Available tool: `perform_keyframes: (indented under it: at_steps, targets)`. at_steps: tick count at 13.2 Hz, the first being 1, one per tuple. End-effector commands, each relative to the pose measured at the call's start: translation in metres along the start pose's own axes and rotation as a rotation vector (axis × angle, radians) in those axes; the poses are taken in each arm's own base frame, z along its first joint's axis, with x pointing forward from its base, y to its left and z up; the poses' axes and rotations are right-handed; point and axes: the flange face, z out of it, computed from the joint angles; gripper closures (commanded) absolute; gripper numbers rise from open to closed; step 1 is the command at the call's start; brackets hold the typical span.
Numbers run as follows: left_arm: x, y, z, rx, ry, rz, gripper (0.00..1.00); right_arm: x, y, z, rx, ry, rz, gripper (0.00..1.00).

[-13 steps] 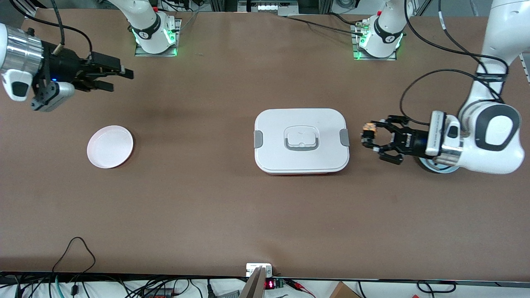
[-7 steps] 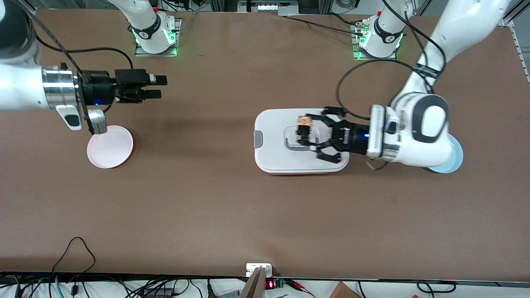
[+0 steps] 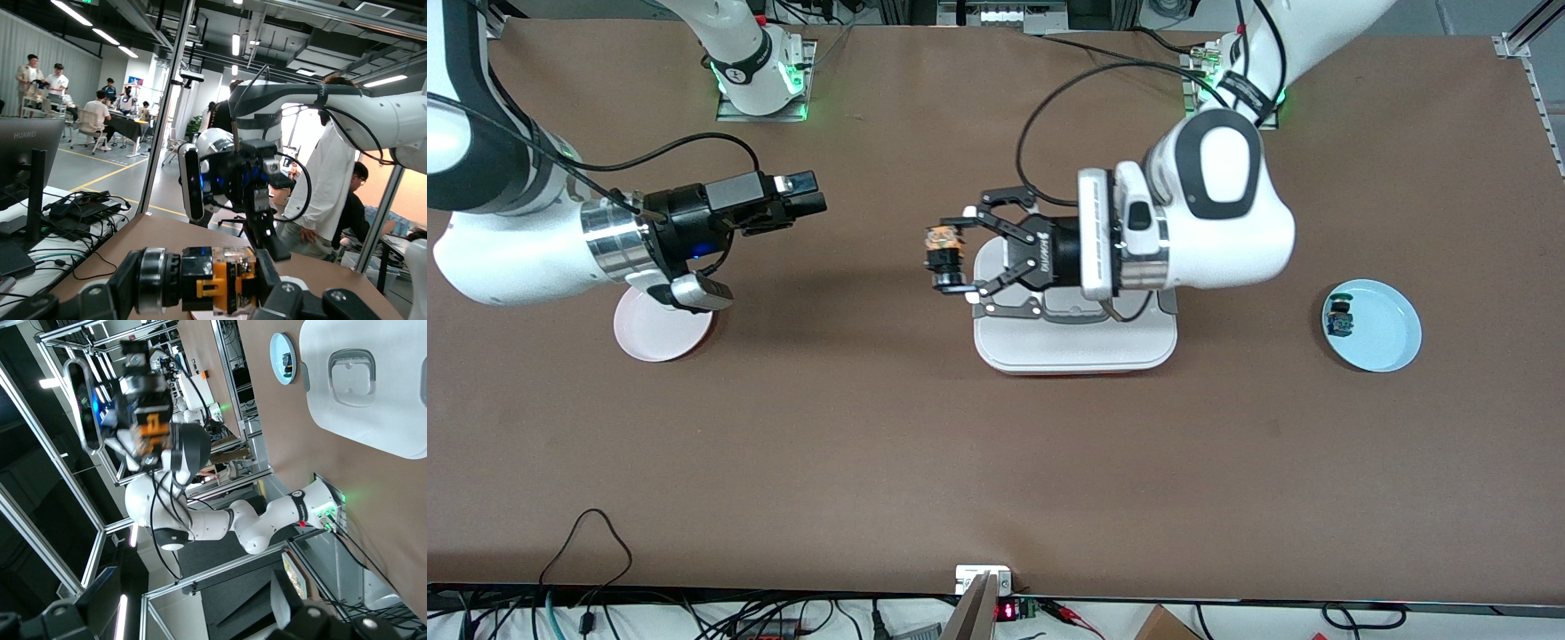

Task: Transfer orange switch to right arm and place
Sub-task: 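Carry the orange switch to the middle while the right gripper approaches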

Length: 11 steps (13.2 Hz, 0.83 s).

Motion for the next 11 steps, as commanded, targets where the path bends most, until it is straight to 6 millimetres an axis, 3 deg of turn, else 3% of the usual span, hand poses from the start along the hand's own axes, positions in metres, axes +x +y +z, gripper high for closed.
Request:
perform_keyframes:
  at_steps: [1, 3, 5, 8, 11]
  targets:
    - [0.013, 0.026, 0.034, 0.068, 0.016, -0.057, 1.00, 0.006, -0.004, 0.005, 0.072, -0.015, 0.022, 0.00]
    - [0.009, 0.034, 0.044, 0.082, 0.011, -0.069, 1.00, 0.013, -0.007, 0.020, 0.078, 0.016, 0.034, 0.00]
    - [0.009, 0.034, 0.044, 0.082, 0.011, -0.069, 1.00, 0.017, -0.009, 0.020, 0.126, 0.036, 0.039, 0.00]
    - [0.009, 0.035, 0.044, 0.081, 0.009, -0.068, 1.00, 0.031, 0.008, 0.018, 0.226, 0.030, 0.118, 0.00]
    - [0.009, 0.035, 0.045, 0.081, 0.010, -0.068, 1.00, 0.038, 0.012, 0.028, 0.298, 0.015, 0.169, 0.00]
